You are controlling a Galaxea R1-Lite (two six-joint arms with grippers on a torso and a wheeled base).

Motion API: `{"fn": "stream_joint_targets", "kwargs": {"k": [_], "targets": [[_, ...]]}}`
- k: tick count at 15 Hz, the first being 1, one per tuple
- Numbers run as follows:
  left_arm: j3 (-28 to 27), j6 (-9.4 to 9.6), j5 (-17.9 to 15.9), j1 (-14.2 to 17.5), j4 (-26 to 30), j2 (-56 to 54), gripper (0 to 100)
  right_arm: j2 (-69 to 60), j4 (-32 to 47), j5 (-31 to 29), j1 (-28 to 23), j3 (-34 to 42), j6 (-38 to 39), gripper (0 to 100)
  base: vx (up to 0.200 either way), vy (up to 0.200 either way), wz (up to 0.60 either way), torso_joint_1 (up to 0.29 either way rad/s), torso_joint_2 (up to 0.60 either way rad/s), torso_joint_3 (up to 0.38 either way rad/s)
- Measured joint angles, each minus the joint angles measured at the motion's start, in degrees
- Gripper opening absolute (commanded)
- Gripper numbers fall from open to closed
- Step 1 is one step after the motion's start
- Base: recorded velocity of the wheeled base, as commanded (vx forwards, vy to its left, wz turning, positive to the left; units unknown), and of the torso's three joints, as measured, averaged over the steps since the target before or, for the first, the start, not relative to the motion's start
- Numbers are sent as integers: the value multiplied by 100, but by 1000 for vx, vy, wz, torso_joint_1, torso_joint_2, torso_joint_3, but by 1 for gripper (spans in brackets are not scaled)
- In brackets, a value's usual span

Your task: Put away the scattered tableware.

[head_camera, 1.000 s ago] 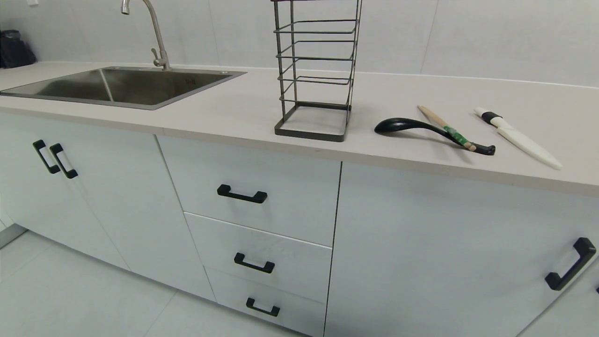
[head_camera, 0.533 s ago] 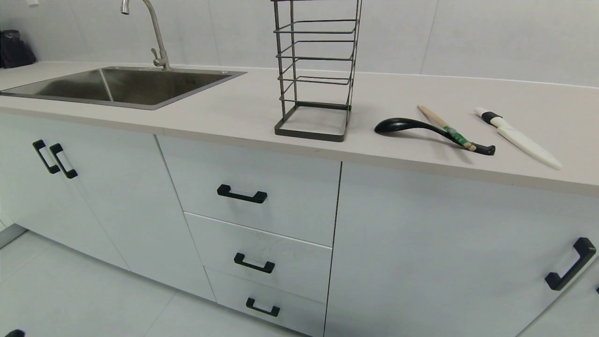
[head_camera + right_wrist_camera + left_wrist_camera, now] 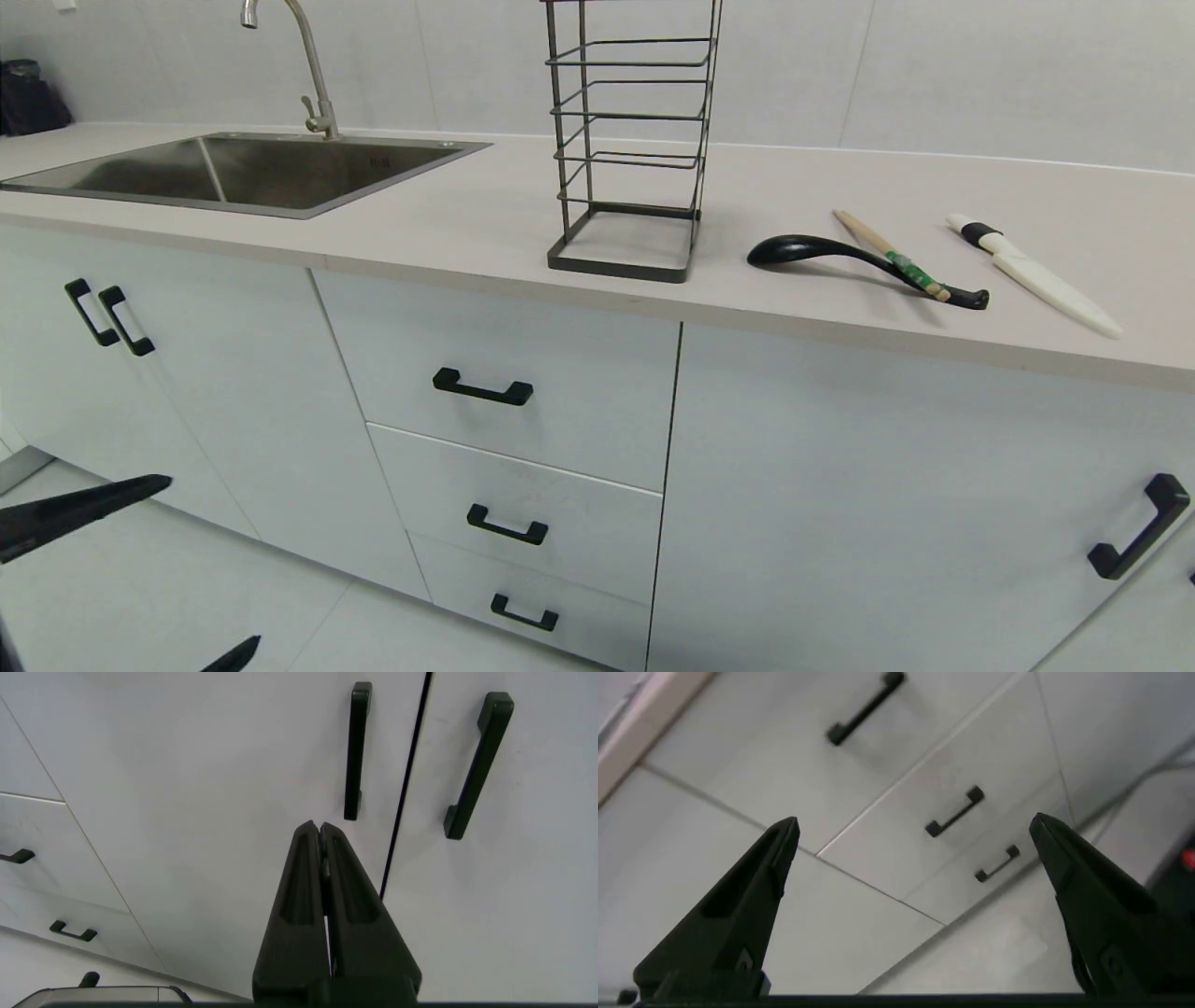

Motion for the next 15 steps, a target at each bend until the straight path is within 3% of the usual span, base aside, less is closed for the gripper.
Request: {"fn": "stream_joint_targets", "kwargs": {"k": [3,5,6,7,9,12,15], "targets": [[-72,931,45,-472,-27,894,100,0,0,-2,0,0,0,0,0,0,0,0,0,0],[-141,1716,15,-758,-18,1542,100,0,0,-2,0,0,0,0,0,0,0,0,0,0],[-150,1916,15,-951,-7,1825,100,0,2,0,0,0,0,0,0,0,0,0,0,0],[-160,2039,30,-1133,-7,2074,100,0,2,0,0,0,0,0,0,0,0,0,0,0],[-188,2105,241,-1295,-71,2459,100,0,0,0,0,0,0,0,0,0,0,0,0,0],[-223,2143,925,-1364,-265,2850,100,0,2,0,0,0,0,0,0,0,0,0,0,0],[-207,2163,1204,-1380,-479,3287,100,0,2,0,0,0,0,0,0,0,0,0,0,0]]}}
